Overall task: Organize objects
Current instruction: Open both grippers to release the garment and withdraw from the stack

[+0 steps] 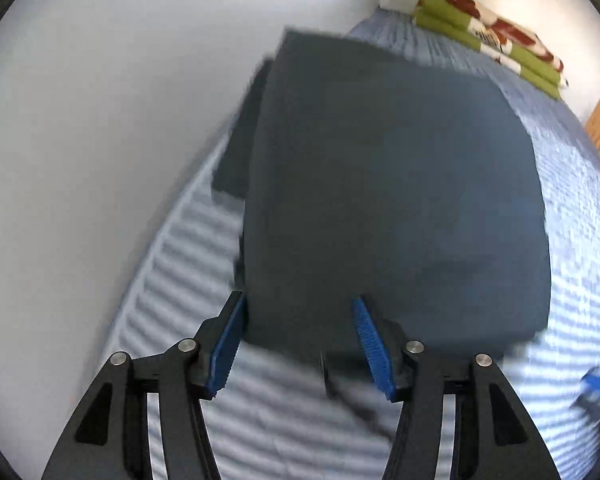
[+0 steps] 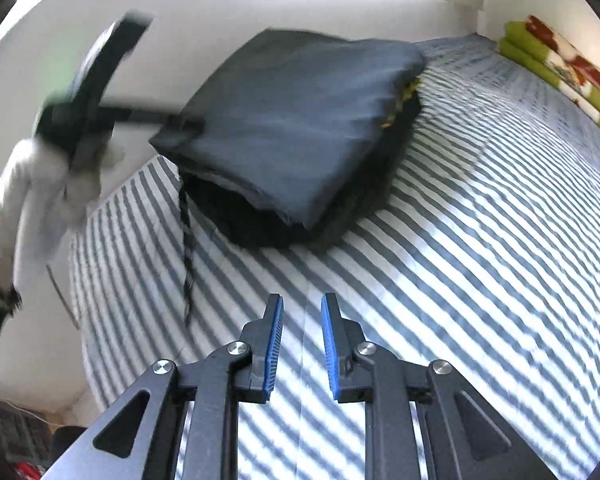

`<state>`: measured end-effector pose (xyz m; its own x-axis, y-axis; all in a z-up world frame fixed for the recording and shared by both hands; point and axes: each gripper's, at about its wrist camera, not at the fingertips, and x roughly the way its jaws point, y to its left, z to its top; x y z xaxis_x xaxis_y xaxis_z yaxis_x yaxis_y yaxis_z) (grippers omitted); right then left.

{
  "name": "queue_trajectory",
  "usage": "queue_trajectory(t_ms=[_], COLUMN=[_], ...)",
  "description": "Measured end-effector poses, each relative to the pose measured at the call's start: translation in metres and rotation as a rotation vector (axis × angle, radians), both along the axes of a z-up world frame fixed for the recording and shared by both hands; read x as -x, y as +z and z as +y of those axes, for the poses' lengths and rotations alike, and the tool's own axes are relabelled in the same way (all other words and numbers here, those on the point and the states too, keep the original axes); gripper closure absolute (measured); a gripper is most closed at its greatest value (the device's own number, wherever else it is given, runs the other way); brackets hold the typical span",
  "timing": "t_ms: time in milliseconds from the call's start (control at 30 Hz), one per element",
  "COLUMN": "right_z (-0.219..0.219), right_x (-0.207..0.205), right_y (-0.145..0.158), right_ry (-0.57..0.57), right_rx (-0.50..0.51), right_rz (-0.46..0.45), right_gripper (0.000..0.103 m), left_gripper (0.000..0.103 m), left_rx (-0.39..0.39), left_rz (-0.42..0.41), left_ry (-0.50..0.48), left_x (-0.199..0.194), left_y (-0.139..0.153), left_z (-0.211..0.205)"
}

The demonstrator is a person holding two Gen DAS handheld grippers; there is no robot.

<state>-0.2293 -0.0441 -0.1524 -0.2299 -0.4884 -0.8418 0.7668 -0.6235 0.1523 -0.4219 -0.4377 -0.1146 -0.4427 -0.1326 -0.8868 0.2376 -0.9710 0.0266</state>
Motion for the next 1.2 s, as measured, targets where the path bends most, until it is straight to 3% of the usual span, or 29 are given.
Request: queue_trajectory(t_ms=[100, 200, 367, 433, 600, 633, 833, 967, 1100, 1200], right_z=[0.025, 0.056, 0.104, 0.124, 0.170, 0.177, 0.225, 0.252, 0.269, 0.277], right_x=[-0.010, -0.025, -0.063, -0.081, -0.128, -0.133, -0.167, -0.187, -0.206, -0.220], right_y=[0.018, 0.036, 0.067, 0.076, 0.101, 0.104, 0.125, 0.125, 0.121, 0.119], right_ry=[-0.030, -0.068, -0.120, -0.134, -0.174, -0.182, -0.250, -0.283, -0.321, -0.327], right_rx=[0.018, 0.033, 0.077, 0.089, 0.116, 0.122, 0.187, 0.215, 0.185, 0.159], right_rz=[0.010, 0.018, 0.037, 0.053, 0.119, 0.125, 0.159, 0.151, 0.187, 0.217], right_gripper=[0.085, 0.085, 0.084, 0.083, 0.079, 0.078, 0.065, 0.056, 0.047, 0.045], left_gripper=[0.044, 0.044, 0.042, 0.035, 0.019, 0.015, 0.010, 0.007, 0.007, 0.004], left_rx=[-0.025, -0.030, -0.083, -0.115, -0.122, -0.124, -0.038, -0.057, -0.042, -0.017], left_rz=[-0.048, -0.026, 0.094, 0.163, 0.289, 0.304, 0.338, 0.370, 0.387, 0.401], left_ry=[0.003, 0.003, 0.008, 0.019, -0.026, -0.045, -0.095, -0.045, -0.013, -0.010], left_x=[-0.030, -0.061, -0.124, -0.170, -0.245, -0.269, -0.343, -0.384, -0.413, -0.432], left_y=[-0.013, -0.005, 0.049, 0.083, 0.131, 0.155, 0.175, 0.185, 0.184, 0.187], left_z=[0.019, 0.045, 0.092, 0.112, 0.174, 0.195, 0.253, 0.271, 0.285, 0.295])
